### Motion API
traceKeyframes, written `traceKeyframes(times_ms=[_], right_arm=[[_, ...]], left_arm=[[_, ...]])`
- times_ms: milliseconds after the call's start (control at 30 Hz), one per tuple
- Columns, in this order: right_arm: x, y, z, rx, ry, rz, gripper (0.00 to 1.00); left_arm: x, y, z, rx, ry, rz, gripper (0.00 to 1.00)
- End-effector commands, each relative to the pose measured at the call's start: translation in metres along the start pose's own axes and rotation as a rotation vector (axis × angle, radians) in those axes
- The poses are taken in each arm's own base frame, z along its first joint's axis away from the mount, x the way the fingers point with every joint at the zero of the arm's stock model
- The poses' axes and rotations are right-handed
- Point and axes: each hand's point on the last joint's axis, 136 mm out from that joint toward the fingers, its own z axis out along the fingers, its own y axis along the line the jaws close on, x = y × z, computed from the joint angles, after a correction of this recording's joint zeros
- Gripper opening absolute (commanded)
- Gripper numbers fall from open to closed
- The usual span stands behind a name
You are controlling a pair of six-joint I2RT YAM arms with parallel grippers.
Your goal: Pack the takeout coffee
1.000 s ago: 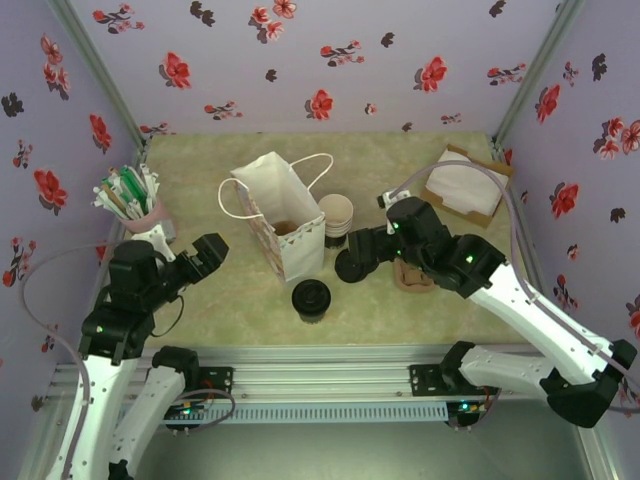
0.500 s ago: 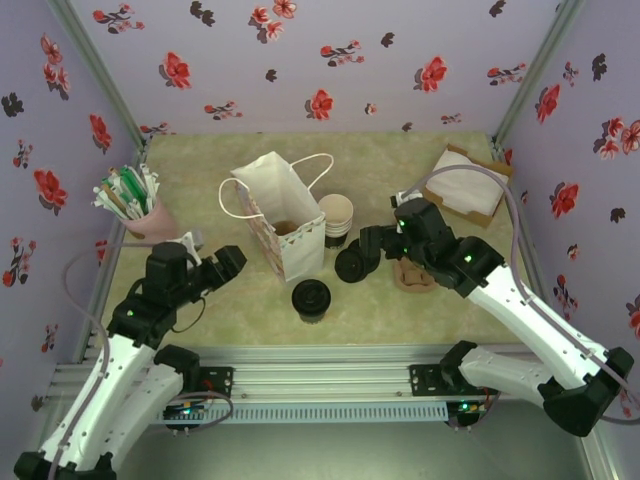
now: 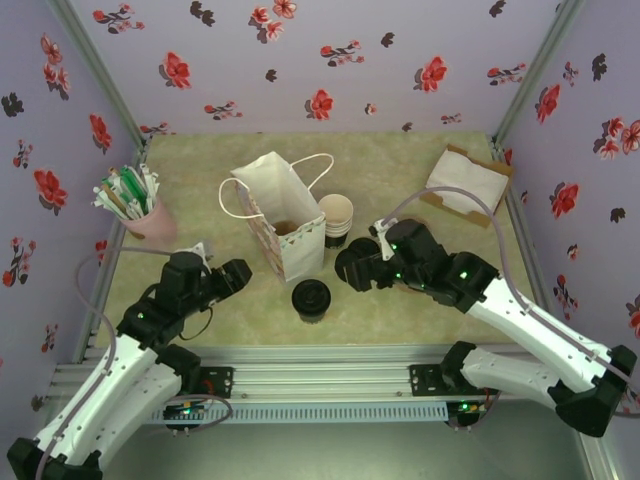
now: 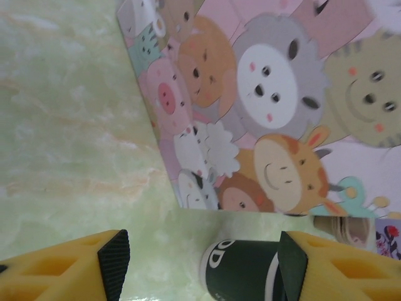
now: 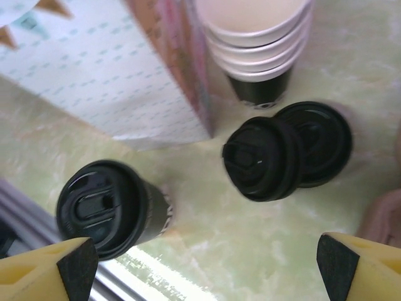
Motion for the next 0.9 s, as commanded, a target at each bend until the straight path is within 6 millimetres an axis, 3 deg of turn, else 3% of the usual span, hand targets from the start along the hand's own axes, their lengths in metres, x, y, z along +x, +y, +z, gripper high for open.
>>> traceKeyframes(times_ms=[0,300,533,700,867], right_arm=[[0.012,0.008,0.011,-0.009,0.043,-0.001,0.92],[0.017,0.022,0.031,-0.010,0.060,0.000,0.92],[0.021,0.030,0.046,-0.001,0.065,-0.009,0.95],[0.025,0.024,0.048,0.038,0.067,-0.016,0.99],[0.020,0.004,0.042,0.142,0.013,0.017,0.99]], left_arm=[[0.008,0.006,0.004,-0.008,0.010,-0.013,0.66],[0.022,0.009,0.021,0.033,0.037,-0.039,0.68],[0.057,0.010,0.033,0.007,0.143,0.004,0.65],[0.079,0.009,0.035,0.002,0.174,0.028,0.60],[0.097,0.001,0.039,0.004,0.191,0.070,0.57]])
